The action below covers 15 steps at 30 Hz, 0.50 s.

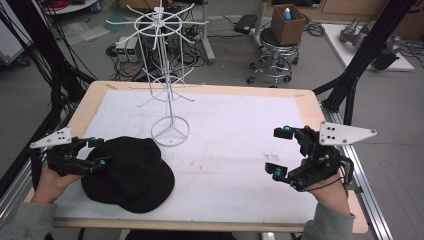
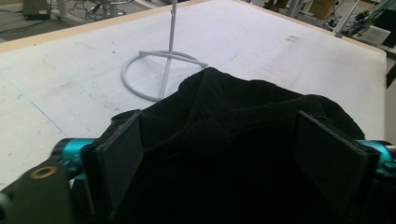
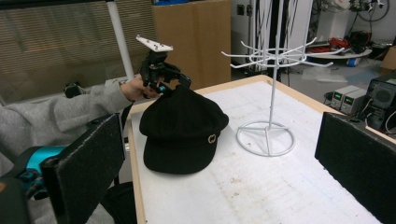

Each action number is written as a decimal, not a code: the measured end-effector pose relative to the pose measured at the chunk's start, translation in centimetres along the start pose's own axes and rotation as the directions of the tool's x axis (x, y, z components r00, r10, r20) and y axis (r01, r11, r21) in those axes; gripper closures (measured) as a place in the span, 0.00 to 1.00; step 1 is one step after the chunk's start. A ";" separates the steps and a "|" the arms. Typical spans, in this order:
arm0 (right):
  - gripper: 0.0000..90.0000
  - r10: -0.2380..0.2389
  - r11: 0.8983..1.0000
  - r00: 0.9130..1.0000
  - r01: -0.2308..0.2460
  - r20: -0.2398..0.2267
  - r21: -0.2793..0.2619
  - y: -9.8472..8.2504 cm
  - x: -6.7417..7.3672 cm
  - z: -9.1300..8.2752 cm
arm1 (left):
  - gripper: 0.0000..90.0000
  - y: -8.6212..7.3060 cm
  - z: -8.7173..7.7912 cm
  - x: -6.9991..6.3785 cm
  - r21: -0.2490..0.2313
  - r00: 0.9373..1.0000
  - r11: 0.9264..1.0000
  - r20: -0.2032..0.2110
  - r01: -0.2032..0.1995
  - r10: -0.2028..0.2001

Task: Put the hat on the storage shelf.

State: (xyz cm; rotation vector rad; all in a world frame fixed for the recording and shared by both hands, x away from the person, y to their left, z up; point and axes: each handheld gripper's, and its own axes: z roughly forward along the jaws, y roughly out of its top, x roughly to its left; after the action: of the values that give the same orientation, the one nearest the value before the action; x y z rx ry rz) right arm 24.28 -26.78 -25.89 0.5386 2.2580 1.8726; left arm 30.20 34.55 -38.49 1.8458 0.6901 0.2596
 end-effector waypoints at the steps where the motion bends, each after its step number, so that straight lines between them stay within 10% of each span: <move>1: 0.01 0.000 1.000 1.000 0.000 0.000 0.000 0.0 0.0 0.0 | 0.22 0.0 0.0 0.1 0.003 1.000 1.000 0.004 0.005 -0.005; 15: 0.01 0.005 0.999 1.000 -0.005 -0.009 0.034 -0.1 -0.1 1.3 | 0.68 -0.9 -0.6 1.2 0.055 0.998 0.998 0.045 0.039 -0.042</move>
State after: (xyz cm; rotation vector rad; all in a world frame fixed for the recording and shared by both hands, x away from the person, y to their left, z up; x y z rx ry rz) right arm 24.82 -25.62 -26.23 0.5419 2.3001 1.8466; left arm 30.54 35.90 -39.26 1.8809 0.7082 0.1730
